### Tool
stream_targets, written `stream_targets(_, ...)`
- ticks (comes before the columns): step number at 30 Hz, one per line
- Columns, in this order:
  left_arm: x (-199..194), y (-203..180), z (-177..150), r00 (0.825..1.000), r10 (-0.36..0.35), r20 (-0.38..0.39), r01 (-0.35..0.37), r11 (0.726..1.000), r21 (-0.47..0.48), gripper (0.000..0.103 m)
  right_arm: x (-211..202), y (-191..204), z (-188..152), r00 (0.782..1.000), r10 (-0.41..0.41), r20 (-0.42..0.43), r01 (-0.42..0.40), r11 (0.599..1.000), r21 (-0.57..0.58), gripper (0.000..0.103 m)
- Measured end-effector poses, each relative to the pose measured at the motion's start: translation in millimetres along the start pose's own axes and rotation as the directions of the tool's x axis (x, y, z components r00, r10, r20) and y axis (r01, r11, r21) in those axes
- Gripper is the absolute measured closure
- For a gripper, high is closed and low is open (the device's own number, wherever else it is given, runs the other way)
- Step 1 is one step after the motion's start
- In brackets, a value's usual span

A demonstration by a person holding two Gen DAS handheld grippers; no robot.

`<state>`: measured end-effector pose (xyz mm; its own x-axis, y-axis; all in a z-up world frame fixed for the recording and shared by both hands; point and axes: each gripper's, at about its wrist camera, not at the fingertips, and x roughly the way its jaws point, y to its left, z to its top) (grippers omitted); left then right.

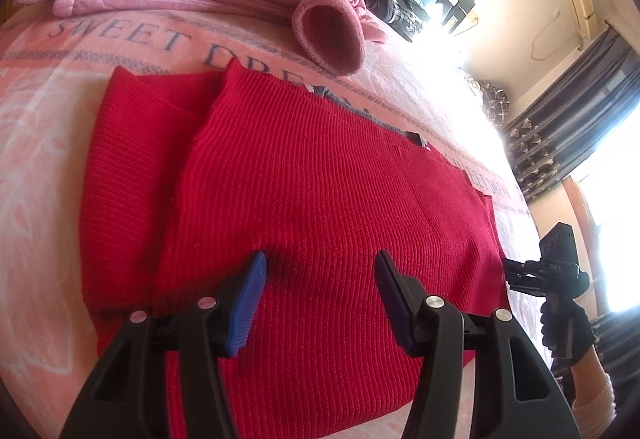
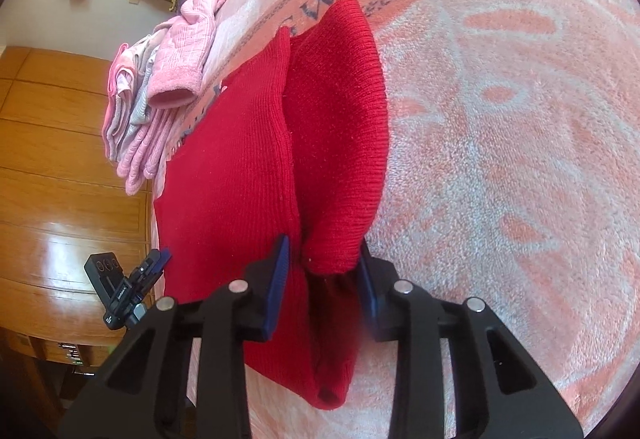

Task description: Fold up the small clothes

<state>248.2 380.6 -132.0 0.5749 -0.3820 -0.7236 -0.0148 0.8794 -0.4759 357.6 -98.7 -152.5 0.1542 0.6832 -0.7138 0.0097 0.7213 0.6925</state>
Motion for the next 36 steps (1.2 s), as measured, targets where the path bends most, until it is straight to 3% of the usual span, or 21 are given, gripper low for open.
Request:
stream_targets(5,0,1,0,1.0,-0.01,0.001,0.01,1.0,-0.006,0.046,2,2,-2,1.0,-0.018,0.004,0.018,1.0,-0.01,0.084)
stream_targets(25,2,4,0,1.0,-0.031,-0.003,0.031,0.999,-0.005,0.046,1,10,-6,0.999,-0.035,0.03,0.036,0.999,-0.026,0.089)
stream_targets(31,-2,10,2,0.997,-0.075,-0.023,0.074,0.997,-0.028,0.045,-12,47,2,0.996,-0.066,0.052,0.069,0.997,-0.04,0.089)
stream_targets(36,-6,22,1,0.991,-0.128,-0.028,0.126,0.99,-0.062,0.045,-6,107,10,0.994,-0.097,0.052,0.102,0.99,-0.1,0.09)
